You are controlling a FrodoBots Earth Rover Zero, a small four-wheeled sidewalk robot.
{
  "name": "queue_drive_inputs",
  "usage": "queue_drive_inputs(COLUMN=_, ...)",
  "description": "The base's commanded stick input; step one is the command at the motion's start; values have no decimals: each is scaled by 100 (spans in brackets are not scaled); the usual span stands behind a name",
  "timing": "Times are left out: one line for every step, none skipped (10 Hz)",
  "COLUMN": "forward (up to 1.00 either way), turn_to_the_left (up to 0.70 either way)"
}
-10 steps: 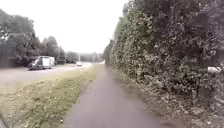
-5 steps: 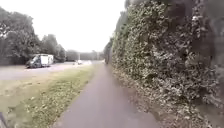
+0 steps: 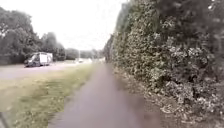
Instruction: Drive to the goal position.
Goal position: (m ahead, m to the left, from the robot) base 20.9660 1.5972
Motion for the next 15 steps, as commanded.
queue_drive_inputs(forward=100, turn_to_the_left=40)
queue_drive_inputs(forward=100, turn_to_the_left=25)
queue_drive_inputs(forward=100, turn_to_the_left=0)
queue_drive_inputs(forward=100, turn_to_the_left=0)
queue_drive_inputs(forward=100, turn_to_the_left=0)
queue_drive_inputs(forward=100, turn_to_the_left=0)
queue_drive_inputs(forward=100, turn_to_the_left=0)
queue_drive_inputs(forward=100, turn_to_the_left=0)
queue_drive_inputs(forward=100, turn_to_the_left=0)
queue_drive_inputs(forward=100, turn_to_the_left=0)
queue_drive_inputs(forward=100, turn_to_the_left=0)
queue_drive_inputs(forward=100, turn_to_the_left=0)
queue_drive_inputs(forward=100, turn_to_the_left=0)
queue_drive_inputs(forward=100, turn_to_the_left=0)
queue_drive_inputs(forward=100, turn_to_the_left=0)
